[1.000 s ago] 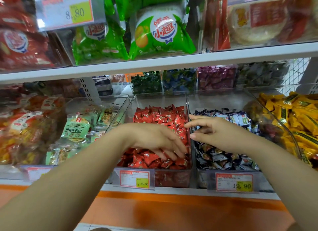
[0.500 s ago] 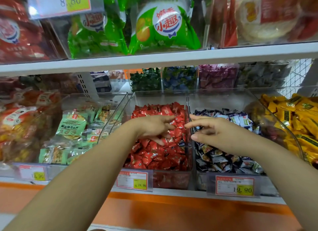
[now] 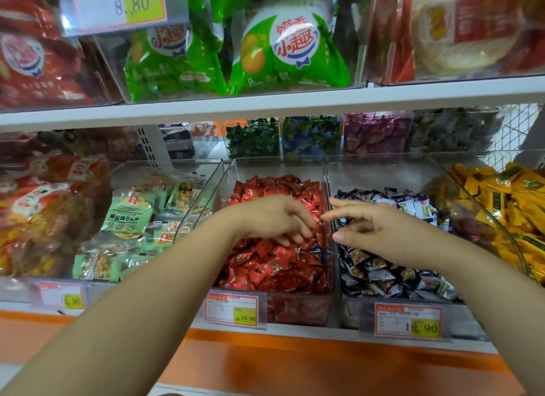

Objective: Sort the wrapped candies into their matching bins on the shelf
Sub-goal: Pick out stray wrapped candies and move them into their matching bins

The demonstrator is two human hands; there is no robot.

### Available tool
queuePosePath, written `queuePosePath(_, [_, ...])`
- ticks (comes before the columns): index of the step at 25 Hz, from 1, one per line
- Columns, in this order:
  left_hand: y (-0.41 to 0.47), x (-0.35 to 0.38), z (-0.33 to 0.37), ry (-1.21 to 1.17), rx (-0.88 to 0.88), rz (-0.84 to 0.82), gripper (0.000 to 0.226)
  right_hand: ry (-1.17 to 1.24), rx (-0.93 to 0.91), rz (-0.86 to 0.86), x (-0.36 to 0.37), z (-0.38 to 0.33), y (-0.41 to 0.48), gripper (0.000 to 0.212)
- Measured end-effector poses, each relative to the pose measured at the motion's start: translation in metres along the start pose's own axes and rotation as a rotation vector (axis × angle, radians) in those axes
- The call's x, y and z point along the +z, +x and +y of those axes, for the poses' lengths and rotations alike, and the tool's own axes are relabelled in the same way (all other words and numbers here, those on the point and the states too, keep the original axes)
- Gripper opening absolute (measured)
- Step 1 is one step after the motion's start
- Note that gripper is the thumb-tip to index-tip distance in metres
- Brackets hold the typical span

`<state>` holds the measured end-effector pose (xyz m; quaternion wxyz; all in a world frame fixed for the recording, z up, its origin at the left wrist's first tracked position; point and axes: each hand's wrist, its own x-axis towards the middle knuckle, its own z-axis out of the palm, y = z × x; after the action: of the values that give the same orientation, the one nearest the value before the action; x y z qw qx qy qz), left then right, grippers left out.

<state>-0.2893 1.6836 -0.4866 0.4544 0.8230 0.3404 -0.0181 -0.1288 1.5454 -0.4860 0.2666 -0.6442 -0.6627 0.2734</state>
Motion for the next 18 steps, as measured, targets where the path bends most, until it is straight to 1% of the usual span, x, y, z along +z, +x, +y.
queuePosePath(2, [0.003, 0.016, 0.0, 0.176, -0.039, -0.167, 0.031, 0.003, 0.007, 0.006, 0.0, -0.001, 0.0, 0.033])
queuePosePath(3, [0.007, 0.021, -0.003, 0.257, -0.046, -0.188, 0.034, 0.004, 0.009, 0.01, 0.001, -0.001, 0.0, 0.033])
queuePosePath(5, [0.015, 0.024, -0.011, 0.306, -0.046, -0.142, 0.042, -0.004, 0.002, 0.013, 0.001, 0.0, -0.001, 0.033])
queuePosePath(7, [0.019, 0.02, -0.017, 0.255, -0.065, -0.089, 0.047, -0.011, 0.003, 0.01, 0.001, 0.0, -0.001, 0.033])
queuePosePath(14, [0.026, 0.01, -0.029, 0.167, -0.033, 0.025, 0.048, -0.017, 0.009, 0.002, 0.0, 0.001, 0.0, 0.035])
queuePosePath(16, [0.026, 0.009, -0.029, 0.159, -0.013, 0.078, 0.049, -0.01, 0.011, -0.003, 0.0, 0.001, 0.0, 0.034])
queuePosePath(18, [0.025, 0.008, -0.029, 0.175, 0.005, 0.092, 0.047, -0.008, 0.013, -0.006, 0.0, 0.0, -0.001, 0.034])
